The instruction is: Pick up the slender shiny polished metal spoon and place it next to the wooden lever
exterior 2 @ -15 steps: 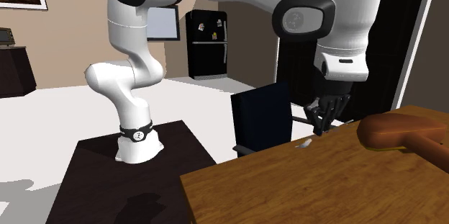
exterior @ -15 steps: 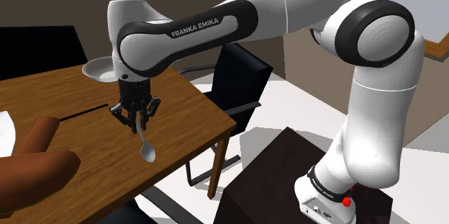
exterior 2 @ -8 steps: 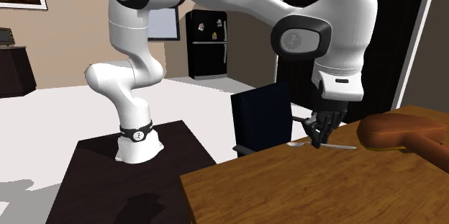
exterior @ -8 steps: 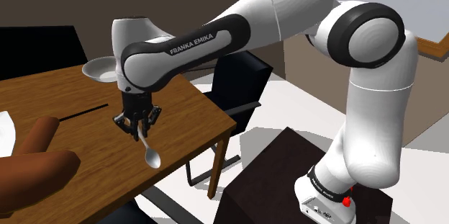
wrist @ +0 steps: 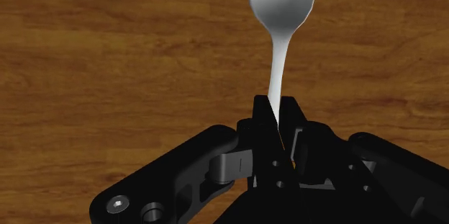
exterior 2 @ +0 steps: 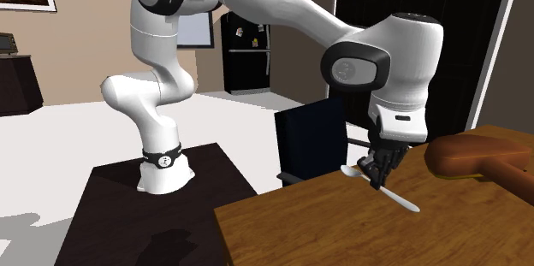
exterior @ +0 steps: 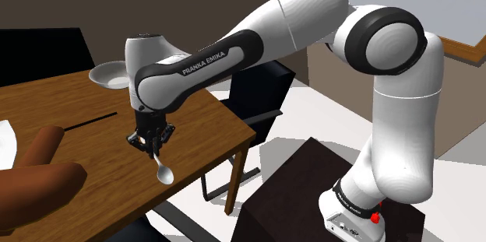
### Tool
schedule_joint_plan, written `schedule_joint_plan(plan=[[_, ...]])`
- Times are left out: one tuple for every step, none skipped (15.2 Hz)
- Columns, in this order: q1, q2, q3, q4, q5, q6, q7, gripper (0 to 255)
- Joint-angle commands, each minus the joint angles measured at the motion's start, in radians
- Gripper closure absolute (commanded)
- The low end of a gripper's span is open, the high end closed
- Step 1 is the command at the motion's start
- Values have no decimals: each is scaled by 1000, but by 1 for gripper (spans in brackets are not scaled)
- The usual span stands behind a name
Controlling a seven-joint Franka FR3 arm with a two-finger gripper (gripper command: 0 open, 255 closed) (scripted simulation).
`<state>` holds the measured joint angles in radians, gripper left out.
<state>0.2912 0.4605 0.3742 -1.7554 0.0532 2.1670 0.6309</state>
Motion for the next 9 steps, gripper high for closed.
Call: schedule_joint_plan(plan=[[0,2,0,-1,0,3,0,255],[0,2,0,-1,0,3,0,255],[0,2,0,-1,0,3,0,255],[0,2,0,-1,0,3,0,255],[0,2,0,-1,0,3,0,255],[0,1,0,-1,0,3,0,0],[0,2,0,-1,0,3,0,0],[0,1,0,-1,0,3,0,0],[0,2,0,-1,0,3,0,0]])
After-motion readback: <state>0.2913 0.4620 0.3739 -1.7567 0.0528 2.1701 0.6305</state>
